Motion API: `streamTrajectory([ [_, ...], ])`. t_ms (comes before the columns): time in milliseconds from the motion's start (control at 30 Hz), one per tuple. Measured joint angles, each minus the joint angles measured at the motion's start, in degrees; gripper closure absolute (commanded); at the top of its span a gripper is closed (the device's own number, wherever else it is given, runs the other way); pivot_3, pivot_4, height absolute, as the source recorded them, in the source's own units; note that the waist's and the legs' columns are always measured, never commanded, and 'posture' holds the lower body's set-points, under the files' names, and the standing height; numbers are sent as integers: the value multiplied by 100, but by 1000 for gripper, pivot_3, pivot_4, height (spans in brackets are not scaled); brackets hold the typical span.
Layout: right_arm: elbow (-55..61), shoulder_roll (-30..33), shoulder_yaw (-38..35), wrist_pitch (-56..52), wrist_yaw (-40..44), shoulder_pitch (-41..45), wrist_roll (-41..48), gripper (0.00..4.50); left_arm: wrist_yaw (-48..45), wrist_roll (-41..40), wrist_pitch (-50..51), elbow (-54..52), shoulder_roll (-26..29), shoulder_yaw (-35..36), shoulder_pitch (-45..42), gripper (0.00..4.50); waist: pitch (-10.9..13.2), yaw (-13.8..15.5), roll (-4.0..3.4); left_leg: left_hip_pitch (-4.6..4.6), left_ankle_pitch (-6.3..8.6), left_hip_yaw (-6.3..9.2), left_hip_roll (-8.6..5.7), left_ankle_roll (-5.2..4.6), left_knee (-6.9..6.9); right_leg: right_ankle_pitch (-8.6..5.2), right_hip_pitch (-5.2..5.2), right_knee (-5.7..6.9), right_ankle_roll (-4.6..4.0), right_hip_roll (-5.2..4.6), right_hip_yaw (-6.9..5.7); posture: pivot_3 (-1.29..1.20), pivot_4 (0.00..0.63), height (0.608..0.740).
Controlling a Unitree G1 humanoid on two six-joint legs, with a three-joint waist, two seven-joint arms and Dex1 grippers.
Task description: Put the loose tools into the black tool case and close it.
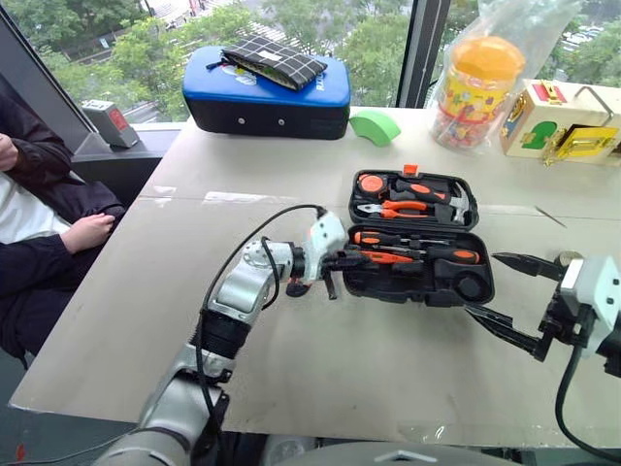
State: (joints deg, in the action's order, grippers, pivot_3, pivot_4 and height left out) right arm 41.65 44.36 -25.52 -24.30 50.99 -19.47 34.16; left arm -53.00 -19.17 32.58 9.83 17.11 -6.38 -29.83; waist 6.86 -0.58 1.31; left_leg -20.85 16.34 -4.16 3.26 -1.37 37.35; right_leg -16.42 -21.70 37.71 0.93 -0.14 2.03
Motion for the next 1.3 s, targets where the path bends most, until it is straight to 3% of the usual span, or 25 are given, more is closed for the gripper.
streamTrajectory([
  [133, 36, -1, 3, -11, -17, -49, 20, 0, 1059, -602, 1219, -1043, 259, 1233, 206, 2595, 13, -53, 7, 5, 0, 0, 9, 2, -13, 0, 0, -3, -2, -11, 12, 0, 150, 740],
  [300, 110, -2, 9, -33, -28, -50, 78, 0, 2116, -452, 1903, -2597, 520, 1388, 1091, 45, 15, 42, 3, -1, -15, 15, -2, 31, -23, -5, 3, -12, 6, -14, 42, 0, 150, 740],
  [467, 162, -1, 9, -77, -34, -58, 214, 0, 3082, 21, 2612, -3428, 532, 742, 1473, 45, 21, 124, 13, 1, -4, 12, -20, 10, -12, -4, 10, -8, 10, -40, 43, 0, 150, 740],
  [633, 227, 36, -4, -188, -31, -75, 342, 0, 3437, 255, 2988, -3524, 595, 227, 1520, 45, 20, 123, 12, 6, -5, 11, -19, 11, -13, -5, 10, -5, 8, -38, 43, 0, 150, 740],
  [833, 227, 166, -49, -258, -25, -93, 404, 0, 3278, 334, 2559, -3335, 735, 100, 1660, 2622, 15, 131, 2, 6, -4, 13, -18, 10, -23, -5, 10, -7, 6, -36, 41, 0, 150, 740],
  [900, 227, 182, -52, -259, -25, -101, 409, 0, 3113, 324, 2316, -3221, 793, 105, 1682, 2853, 15, 140, 3, 4, -4, 14, -19, 10, -22, -5, 9, -8, 6, -38, 40, 0, 150, 740],
  [1033, 257, 172, -130, -259, -73, -225, 409, 0, 2379, 41, 1654, -2746, 864, 275, 1653, 2853, 20, 138, 9, 1, -4, 13, -19, 9, -19, -6, 7, -8, 6, -41, 38, 0, 150, 740],
  [1167, 376, 88, -291, -256, -157, -406, 415, 0, 1163, -290, 864, -2302, 1216, 390, 999, 2853, 27, 144, 19, -6, -4, 16, -19, 10, -16, -6, 4, -12, 5, -39, 30, 0, 150, 740],
  [1300, 428, 26, -567, -234, -129, -661, 426, 0, -542, -294, 158, -1957, 1688, -337, 37, 2853, 18, 142, 3, -9, -2, 10, -27, 6, -17, -5, 7, -26, 7, -34, 34, 0, 150, 740],
])
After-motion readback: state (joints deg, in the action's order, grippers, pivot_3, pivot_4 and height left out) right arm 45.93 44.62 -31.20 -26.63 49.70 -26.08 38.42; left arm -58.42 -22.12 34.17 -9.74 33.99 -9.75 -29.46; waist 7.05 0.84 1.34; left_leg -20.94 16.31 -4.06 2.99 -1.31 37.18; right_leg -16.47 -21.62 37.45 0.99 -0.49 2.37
